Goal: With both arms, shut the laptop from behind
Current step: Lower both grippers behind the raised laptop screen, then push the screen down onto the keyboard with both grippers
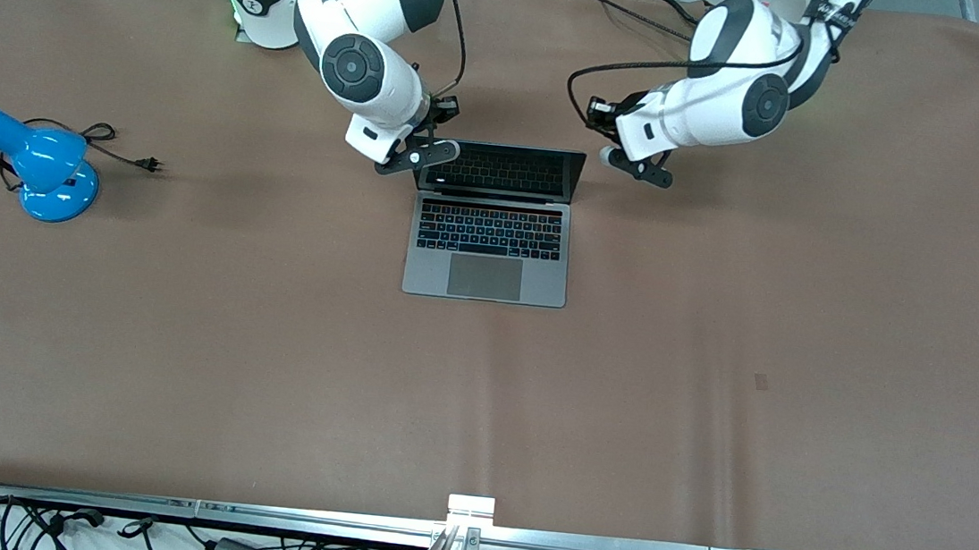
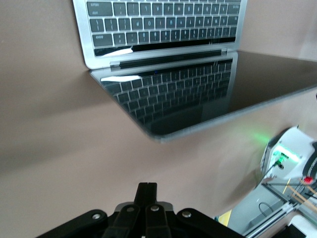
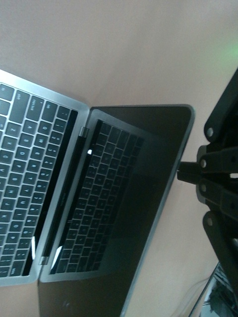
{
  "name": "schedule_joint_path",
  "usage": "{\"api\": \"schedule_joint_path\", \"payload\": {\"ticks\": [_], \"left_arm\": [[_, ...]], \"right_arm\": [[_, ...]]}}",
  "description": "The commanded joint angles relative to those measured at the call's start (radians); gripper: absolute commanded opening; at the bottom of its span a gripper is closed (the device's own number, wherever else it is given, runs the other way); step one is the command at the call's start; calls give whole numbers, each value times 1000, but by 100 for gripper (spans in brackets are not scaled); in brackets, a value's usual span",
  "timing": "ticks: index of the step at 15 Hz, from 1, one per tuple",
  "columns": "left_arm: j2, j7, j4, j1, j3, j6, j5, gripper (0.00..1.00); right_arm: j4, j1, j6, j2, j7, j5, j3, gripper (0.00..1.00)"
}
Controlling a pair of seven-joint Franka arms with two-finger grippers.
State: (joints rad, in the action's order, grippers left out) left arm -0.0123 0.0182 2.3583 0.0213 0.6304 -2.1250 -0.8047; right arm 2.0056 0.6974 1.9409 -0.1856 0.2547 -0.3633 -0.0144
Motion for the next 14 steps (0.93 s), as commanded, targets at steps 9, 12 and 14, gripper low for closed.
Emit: {"api": "schedule_joint_path", "payload": {"ticks": [9,12,14], "left_arm": [[210,-15,-117,11,12,-185,-10,0],[274,-17,-177,22,3,-188,-5,0],[317,-18,-214,20,-5,-194,13,0]], "right_arm": [[-5,-12,243,-43,23,-5,30,0],[-13,-27,297,-77,23,-5,33,0],[-22,-35,323,-112,23,-3,34,0]]}}
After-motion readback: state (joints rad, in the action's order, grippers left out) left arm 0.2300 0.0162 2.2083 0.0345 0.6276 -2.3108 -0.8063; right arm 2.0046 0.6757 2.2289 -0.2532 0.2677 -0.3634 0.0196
